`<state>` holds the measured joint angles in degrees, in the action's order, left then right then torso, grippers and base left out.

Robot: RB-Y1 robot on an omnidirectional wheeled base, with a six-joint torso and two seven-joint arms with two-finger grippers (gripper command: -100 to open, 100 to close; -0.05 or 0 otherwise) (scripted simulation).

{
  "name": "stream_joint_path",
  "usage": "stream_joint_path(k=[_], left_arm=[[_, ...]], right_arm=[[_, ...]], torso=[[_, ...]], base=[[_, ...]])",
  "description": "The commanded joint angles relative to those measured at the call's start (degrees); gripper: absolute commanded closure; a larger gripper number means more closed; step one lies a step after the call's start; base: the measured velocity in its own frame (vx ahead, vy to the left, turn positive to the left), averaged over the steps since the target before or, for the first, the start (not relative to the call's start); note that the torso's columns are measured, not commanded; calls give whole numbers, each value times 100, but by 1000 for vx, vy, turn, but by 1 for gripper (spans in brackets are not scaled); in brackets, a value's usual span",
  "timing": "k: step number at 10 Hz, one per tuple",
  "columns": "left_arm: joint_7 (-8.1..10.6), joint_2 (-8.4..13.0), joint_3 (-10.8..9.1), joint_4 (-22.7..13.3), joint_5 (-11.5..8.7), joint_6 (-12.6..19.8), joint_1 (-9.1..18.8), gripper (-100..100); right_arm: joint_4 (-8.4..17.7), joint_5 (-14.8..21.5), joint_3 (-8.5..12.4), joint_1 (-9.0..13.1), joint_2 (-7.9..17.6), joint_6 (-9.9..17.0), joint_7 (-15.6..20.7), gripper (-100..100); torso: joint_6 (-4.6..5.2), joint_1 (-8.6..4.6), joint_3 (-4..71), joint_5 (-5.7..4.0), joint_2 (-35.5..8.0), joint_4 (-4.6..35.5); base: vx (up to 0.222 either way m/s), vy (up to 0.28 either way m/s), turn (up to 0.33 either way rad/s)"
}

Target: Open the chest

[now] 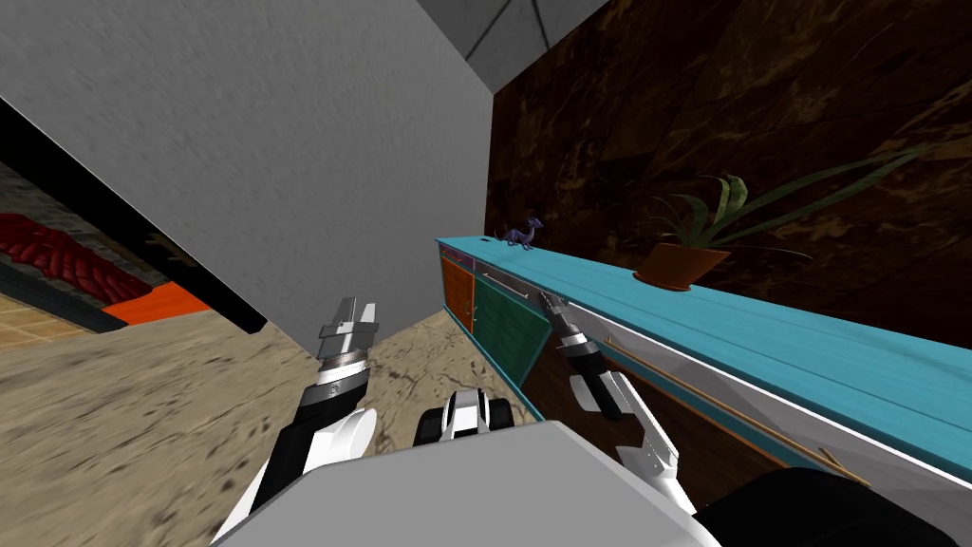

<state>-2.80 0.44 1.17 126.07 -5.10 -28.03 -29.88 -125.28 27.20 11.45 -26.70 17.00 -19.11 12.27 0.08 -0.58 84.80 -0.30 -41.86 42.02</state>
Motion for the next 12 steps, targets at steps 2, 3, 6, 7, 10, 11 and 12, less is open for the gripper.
stream_joint_path(k=[2, 3, 6, 7, 10, 11, 12], left_arm=[[0, 0, 0, 0, 0, 0, 0, 0], [0, 0, 0, 0, 0, 0, 0, 0], [0, 0, 0, 0, 0, 0, 0, 0], [0, 0, 0, 0, 0, 0, 0, 0], [0, 0, 0, 0, 0, 0, 0, 0], [0, 0, 0, 0, 0, 0, 0, 0], [0, 0, 0, 0, 0, 0, 0, 0]], right_arm=[[147, 528, 178, -50, 144, 102, 506, -100], [197, 732, 252, -58, 219, 142, 717, -100], [308, 1184, 391, -67, 371, 221, 1163, -100], [308, 1184, 391, -67, 371, 221, 1171, -100], [438, 1587, 515, -65, 518, 299, 1617, -100], [509, 1776, 571, -61, 589, 337, 1838, -100], [584, 1955, 622, -53, 660, 374, 1996, -100]], torso=[[7, 0, -5, -2, -6, 1], [2, 2, -7, 2, -12, 6], [-3, 24, -14, 15, -25, 16], [-3, 36, -16, 19, -28, 19], [-8, 52, -16, 26, -30, 21], [-9, 58, -19, 30, -35, 24], [-8, 61, -21, 31, -38, 25]], base=[[10, 73, -44], [8, 65, -41], [6, 74, -30], [9, 46, -22], [3, 63, -16], [17, 71, -3], [24, 77, 1]])
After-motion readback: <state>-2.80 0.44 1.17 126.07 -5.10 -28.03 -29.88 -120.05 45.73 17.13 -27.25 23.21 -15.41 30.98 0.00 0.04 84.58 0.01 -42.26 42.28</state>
